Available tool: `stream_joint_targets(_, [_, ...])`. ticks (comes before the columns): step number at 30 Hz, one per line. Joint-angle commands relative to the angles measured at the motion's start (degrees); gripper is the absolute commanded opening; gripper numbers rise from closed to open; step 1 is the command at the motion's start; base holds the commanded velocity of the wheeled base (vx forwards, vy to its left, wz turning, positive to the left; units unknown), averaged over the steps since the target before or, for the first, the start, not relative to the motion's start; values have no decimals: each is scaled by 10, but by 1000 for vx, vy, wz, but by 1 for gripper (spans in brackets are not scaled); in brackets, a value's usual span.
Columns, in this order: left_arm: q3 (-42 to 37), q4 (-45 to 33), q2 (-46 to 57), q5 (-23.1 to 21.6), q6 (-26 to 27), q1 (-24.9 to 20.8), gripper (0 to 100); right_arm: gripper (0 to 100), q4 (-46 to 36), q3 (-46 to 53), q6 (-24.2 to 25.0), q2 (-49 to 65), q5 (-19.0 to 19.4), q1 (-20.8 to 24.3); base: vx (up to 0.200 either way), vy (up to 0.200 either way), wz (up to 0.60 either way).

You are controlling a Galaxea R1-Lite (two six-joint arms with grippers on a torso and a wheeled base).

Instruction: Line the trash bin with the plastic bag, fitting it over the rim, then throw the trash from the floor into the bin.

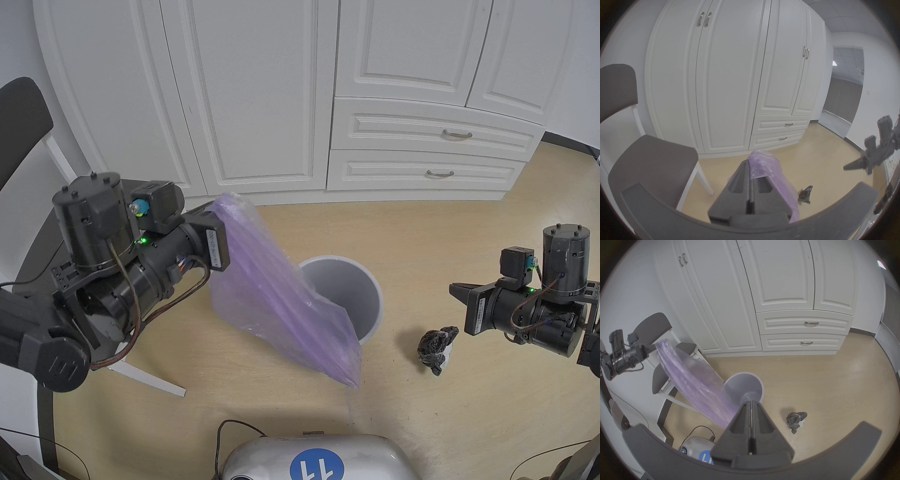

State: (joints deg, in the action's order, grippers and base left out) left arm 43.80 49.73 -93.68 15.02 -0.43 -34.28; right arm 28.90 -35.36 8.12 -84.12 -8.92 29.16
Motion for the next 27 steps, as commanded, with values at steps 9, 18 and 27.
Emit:
stream_joint_targets(9, [125, -20, -33, 17, -7, -35, 0, 100, 5, 28, 1, -66, 25, 38, 0, 0, 0])
stream_joint_targets(18, [132, -20, -12, 44, -7, -44, 0, 100, 12, 50, 1, -125, 53, 95, 0, 0, 0])
stream_joint_targets(27, [119, -20, 25, 49, -17, -62, 0, 100, 172, 70, 1, -259, -14, 103, 0, 0, 0])
